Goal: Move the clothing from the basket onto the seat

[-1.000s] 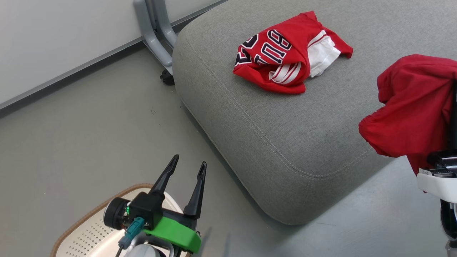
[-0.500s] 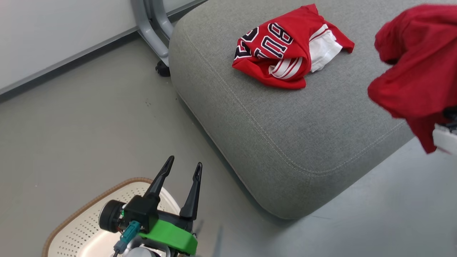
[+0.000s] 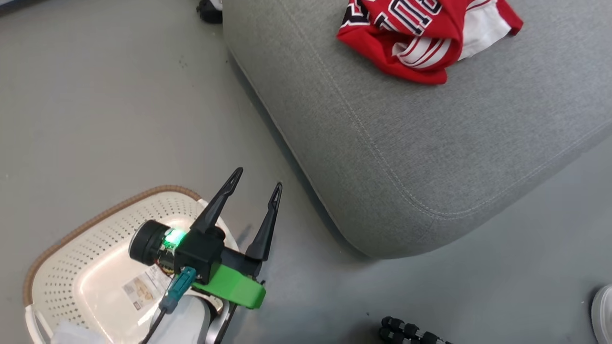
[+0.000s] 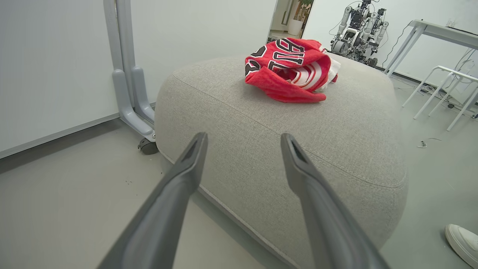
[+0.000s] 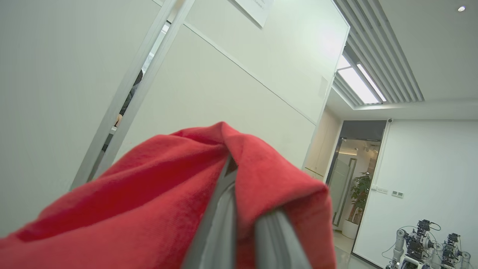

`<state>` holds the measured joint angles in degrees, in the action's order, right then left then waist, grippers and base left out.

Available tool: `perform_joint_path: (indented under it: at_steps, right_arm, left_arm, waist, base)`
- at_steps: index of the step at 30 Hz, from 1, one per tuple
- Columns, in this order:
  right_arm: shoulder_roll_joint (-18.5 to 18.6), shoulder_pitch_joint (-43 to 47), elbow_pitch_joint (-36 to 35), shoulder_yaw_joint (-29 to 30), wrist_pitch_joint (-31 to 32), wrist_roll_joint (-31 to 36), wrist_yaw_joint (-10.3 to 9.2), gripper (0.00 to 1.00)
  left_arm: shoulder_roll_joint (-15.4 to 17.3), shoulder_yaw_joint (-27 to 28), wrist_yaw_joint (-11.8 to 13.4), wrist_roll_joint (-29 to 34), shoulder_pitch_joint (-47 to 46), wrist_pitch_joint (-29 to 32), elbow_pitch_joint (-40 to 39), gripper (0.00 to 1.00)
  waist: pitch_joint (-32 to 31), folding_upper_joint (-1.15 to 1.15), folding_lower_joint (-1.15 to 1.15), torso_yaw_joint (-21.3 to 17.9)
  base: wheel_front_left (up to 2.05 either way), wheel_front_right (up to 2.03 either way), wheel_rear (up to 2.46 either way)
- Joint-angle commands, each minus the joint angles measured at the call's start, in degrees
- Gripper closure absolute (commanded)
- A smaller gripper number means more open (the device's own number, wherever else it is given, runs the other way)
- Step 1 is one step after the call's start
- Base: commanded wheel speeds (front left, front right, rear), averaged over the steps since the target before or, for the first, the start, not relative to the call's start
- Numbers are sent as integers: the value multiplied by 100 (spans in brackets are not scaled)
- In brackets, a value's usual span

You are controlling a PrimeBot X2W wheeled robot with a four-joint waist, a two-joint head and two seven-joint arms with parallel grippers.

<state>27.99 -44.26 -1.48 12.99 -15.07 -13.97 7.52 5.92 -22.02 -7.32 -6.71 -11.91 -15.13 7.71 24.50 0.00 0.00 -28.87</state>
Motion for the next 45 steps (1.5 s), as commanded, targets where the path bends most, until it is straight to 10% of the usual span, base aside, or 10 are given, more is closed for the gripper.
perform_joint_path:
  at_steps: [1, 16, 31, 33, 45]
  right_arm:
    - [41, -197, 177, 33, -16, -16, -6, 100]
    - [6, -1002, 2234, -40, -16, -187, -6, 100]
    - [-289, -463, 4319, -1651, -15, -672, -8, 100]
    - [-254, -514, 4469, -1762, -15, -795, -8, 0]
    - [85, -88, 4486, -2180, -16, -1089, -8, 0]
  left_arm:
    - [72, -5, -24, 40, -167, 0, -7, 0]
    - [331, -172, -24, 218, -551, -1, -86, 0]
    - [254, -24, -24, 278, -464, -1, 52, 0]
    - [236, 15, -24, 291, -466, -1, 90, 0]
    - [-25, 109, -24, 119, -135, -1, 219, 0]
  waist:
    - [658, 0, 0, 408]
    - [1601, 0, 0, 952]
    - [1360, 0, 0, 940]
    - [1295, 0, 0, 925]
    - [227, 0, 0, 819]
  base:
    - [0, 0, 0]
    - [0, 0, 0]
    - [0, 0, 0]
    - [0, 0, 0]
    - [0, 0, 0]
